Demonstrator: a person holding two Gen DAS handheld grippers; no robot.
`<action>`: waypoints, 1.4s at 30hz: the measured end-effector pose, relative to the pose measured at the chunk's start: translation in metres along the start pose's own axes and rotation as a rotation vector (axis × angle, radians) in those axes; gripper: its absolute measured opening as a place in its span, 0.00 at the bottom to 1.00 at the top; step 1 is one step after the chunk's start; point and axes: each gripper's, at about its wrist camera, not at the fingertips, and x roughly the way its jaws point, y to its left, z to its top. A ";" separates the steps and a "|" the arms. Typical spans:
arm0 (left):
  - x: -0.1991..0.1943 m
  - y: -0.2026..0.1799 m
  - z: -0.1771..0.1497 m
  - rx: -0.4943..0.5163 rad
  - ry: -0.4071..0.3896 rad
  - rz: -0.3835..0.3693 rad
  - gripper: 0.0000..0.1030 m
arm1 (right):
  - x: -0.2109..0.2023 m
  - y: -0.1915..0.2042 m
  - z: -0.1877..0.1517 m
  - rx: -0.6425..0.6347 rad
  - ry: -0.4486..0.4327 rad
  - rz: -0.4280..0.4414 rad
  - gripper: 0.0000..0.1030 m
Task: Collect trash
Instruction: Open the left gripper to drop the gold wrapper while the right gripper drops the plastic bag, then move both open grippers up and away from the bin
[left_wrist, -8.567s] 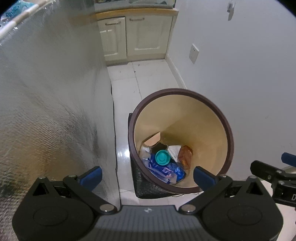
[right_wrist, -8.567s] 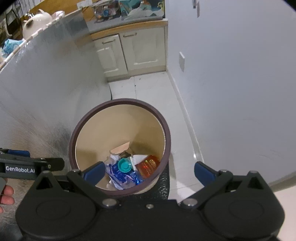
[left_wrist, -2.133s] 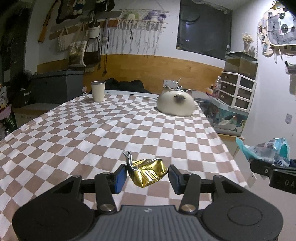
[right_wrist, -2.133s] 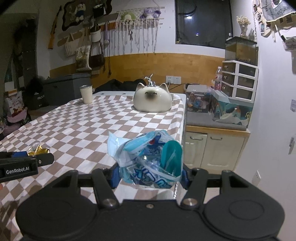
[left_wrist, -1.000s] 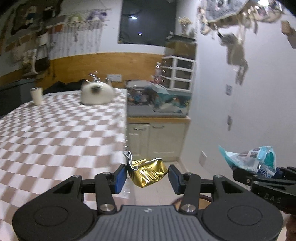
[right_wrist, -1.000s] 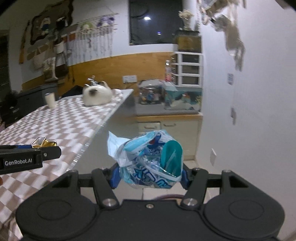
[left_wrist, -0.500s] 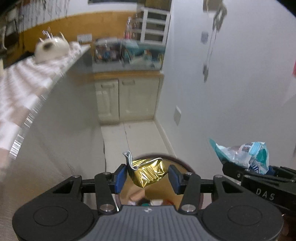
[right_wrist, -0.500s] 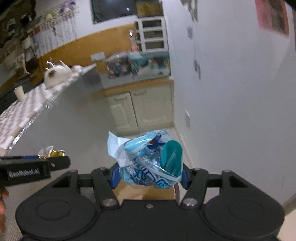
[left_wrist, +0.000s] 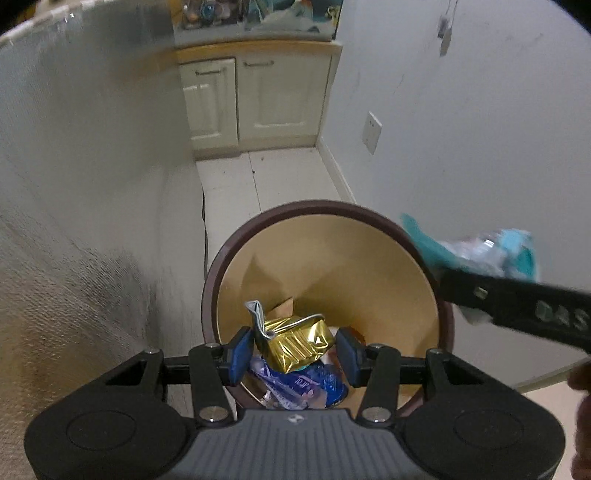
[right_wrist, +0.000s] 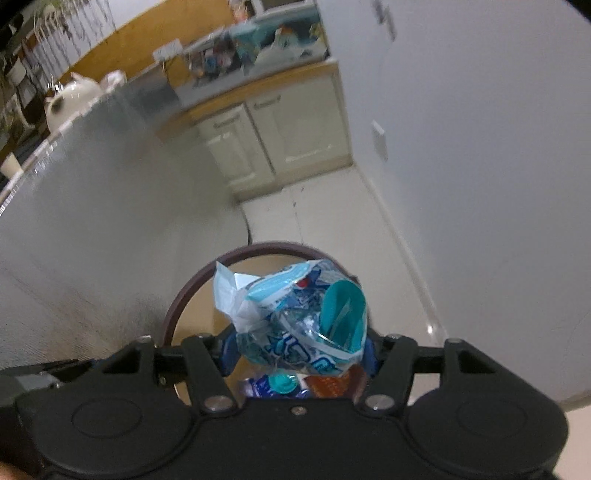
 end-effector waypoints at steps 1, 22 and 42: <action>0.004 0.003 0.001 -0.001 0.007 -0.003 0.49 | 0.009 0.003 0.002 0.000 0.016 0.010 0.61; 0.059 0.005 0.002 0.012 0.098 -0.043 0.83 | 0.065 -0.005 0.007 0.000 0.118 -0.015 0.80; 0.020 0.005 -0.005 -0.040 0.094 -0.043 1.00 | 0.015 -0.003 -0.002 -0.071 0.076 -0.042 0.80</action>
